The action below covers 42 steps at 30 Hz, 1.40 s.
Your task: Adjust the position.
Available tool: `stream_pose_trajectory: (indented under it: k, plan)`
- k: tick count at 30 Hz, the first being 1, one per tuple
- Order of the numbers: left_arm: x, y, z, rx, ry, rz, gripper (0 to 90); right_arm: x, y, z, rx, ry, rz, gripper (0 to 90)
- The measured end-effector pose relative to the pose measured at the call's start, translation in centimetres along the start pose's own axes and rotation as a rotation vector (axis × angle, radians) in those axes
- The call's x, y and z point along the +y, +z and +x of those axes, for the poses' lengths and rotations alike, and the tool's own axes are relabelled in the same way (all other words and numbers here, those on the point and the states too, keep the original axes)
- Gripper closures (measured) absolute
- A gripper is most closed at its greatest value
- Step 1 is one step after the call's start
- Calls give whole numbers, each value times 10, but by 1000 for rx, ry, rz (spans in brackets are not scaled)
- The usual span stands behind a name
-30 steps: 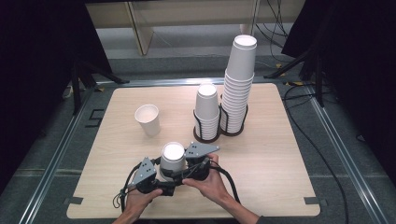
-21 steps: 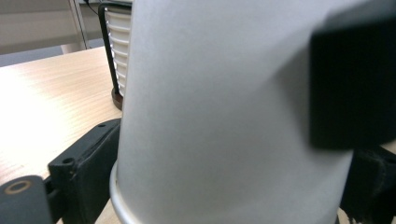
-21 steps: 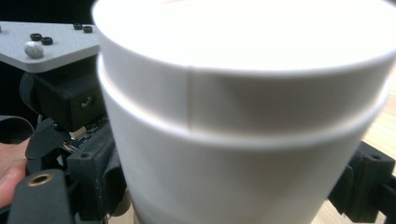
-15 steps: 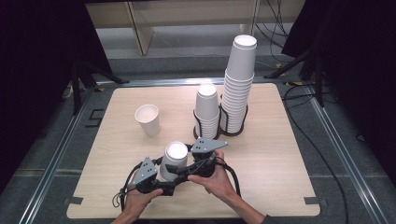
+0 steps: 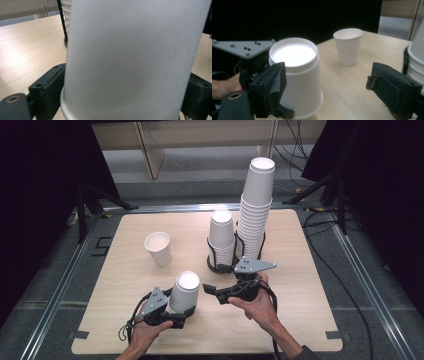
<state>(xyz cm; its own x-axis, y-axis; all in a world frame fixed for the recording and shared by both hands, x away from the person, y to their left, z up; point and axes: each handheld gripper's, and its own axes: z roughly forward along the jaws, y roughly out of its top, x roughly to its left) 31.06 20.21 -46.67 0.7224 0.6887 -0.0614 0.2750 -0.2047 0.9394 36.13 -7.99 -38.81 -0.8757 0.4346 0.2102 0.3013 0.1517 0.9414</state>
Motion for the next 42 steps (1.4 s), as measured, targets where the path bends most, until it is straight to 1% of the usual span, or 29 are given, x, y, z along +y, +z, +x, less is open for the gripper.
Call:
stream_pose_trajectory:
  k: [1,2,3,4,5,7,8,9,10,11,12,13,14,17,19,21,23,24,25,28,29,33,34,36,37,38,39,40,42]
  plan:
    - [0,1,1,-7,2,4,89,0,-2,-2,-8,12,8,153]
    - [-1,2,2,-6,1,9,89,1,-4,-5,-16,-4,19,153]
    - [0,1,3,-2,13,32,89,1,-4,-6,3,-3,30,154]
    - [-1,1,3,3,23,55,89,3,-6,-7,-7,-26,42,154]
    - [-1,3,4,-2,24,65,89,3,-6,-7,-7,-26,42,154]
    - [-3,5,4,-2,54,125,89,5,-7,-7,10,-43,81,153]
    - [-3,5,4,-2,54,125,89,5,-7,-7,10,-43,81,153]
    - [-3,6,3,9,85,152,89,4,-6,-6,18,-45,105,153]
    - [-3,6,3,9,85,152,89,4,-5,-5,29,-50,128,153]
    - [-3,6,2,5,99,166,89,4,-5,-5,29,-50,128,153]
    - [-2,7,2,12,147,164,89,3,-4,-3,36,-53,141,153]
    - [-1,7,1,19,170,178,89,2,-2,-2,35,-65,155,154]
    - [-1,8,-1,9,170,176,89,2,-1,-1,36,-76,174,153]
    - [-1,7,-5,15,235,226,89,-2,7,5,70,-103,225,154]
    - [-1,8,-7,7,233,225,89,-3,9,6,73,-114,230,155]
    - [0,7,-10,17,272,243,89,-6,15,9,89,-123,259,155]
    - [0,8,-11,12,273,246,89,-7,17,10,87,-129,266,155]
    - [0,8,-13,12,291,246,89,-7,18,11,95,-128,275,156]
    - [2,7,-13,5,320,277,89,-8,22,13,107,-128,279,155]
    - [2,7,-15,-4,331,289,89,-8,24,15,114,-147,294,156]
    - [2,7,-16,-14,350,303,89,-8,26,17,122,-154,309,156]
    - [2,7,-18,-23,375,318,89,-11,32,21,137,-175,330,158]
    - [1,8,-19,-12,379,311,89,-12,33,22,143,-172,343,158]
    - [2,8,-21,-35,385,324,89,-14,36,23,147,-180,354,160]
    - [2,8,-21,-35,385,324,89,-14,36,23,147,-180,354,160]
    - [2,8,-21,-19,405,326,89,-15,37,24,149,-176,357,160]
    - [2,8,-23,-42,400,324,89,-16,39,25,161,-187,374,165]
    - [2,8,-23,-42,400,324,89,-16,39,25,161,-187,374,165]
    - [2,8,-22,-44,430,344,89,-17,41,26,168,-188,380,173]
